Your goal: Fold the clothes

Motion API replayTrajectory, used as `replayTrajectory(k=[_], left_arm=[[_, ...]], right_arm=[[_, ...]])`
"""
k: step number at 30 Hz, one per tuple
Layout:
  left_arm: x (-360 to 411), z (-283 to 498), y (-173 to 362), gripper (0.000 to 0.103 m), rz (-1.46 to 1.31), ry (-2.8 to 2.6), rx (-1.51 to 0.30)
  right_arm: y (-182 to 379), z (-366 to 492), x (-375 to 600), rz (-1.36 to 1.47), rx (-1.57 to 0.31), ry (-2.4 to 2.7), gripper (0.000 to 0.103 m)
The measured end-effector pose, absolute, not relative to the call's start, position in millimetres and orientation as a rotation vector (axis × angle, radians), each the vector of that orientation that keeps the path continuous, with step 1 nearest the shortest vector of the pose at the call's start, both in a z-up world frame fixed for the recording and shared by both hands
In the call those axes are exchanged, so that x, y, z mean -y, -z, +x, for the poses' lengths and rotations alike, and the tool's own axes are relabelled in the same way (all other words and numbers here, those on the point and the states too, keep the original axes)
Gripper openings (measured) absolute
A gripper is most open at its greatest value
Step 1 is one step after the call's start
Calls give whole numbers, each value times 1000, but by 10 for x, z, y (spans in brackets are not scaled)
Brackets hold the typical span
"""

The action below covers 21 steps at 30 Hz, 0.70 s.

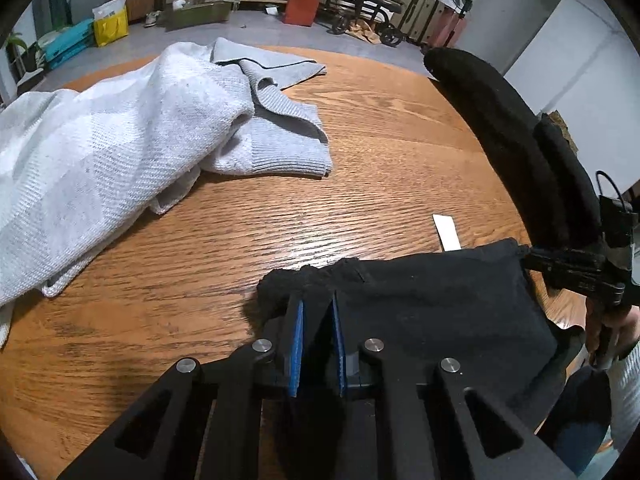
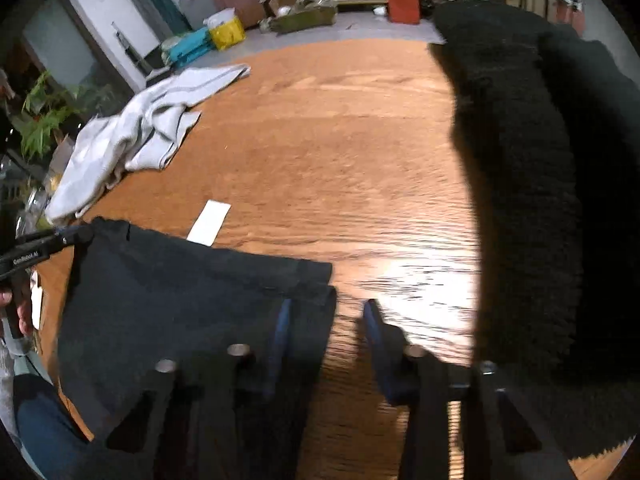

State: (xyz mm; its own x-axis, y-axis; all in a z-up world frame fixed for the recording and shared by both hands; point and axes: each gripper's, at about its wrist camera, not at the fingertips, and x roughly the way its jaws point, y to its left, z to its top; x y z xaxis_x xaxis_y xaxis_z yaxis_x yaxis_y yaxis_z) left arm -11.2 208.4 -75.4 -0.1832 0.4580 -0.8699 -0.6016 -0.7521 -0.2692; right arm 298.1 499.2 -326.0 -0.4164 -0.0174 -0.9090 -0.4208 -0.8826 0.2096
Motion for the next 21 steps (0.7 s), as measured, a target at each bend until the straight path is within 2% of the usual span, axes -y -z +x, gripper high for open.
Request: replayTrajectory(k=[9, 16, 19, 21], left_arm=[[-1832, -129, 570, 13, -1362, -1987, -26], [-1679, -375, 848, 13, -1529, -2032, 44], [-1635, -449, 944, 13, -1574, -2037, 51], [-1559, -478, 894, 13, -1576, -2074, 82]], right_arm=[[2787, 2988, -4877, -1372, -535, -2496, 4], [3243, 2664, -4976, -1526, -482, -2343, 8], [3279, 2792, -5112, -1543, -547, -2266, 19], [3097, 2974, -5112, -1479, -606, -2342, 41]])
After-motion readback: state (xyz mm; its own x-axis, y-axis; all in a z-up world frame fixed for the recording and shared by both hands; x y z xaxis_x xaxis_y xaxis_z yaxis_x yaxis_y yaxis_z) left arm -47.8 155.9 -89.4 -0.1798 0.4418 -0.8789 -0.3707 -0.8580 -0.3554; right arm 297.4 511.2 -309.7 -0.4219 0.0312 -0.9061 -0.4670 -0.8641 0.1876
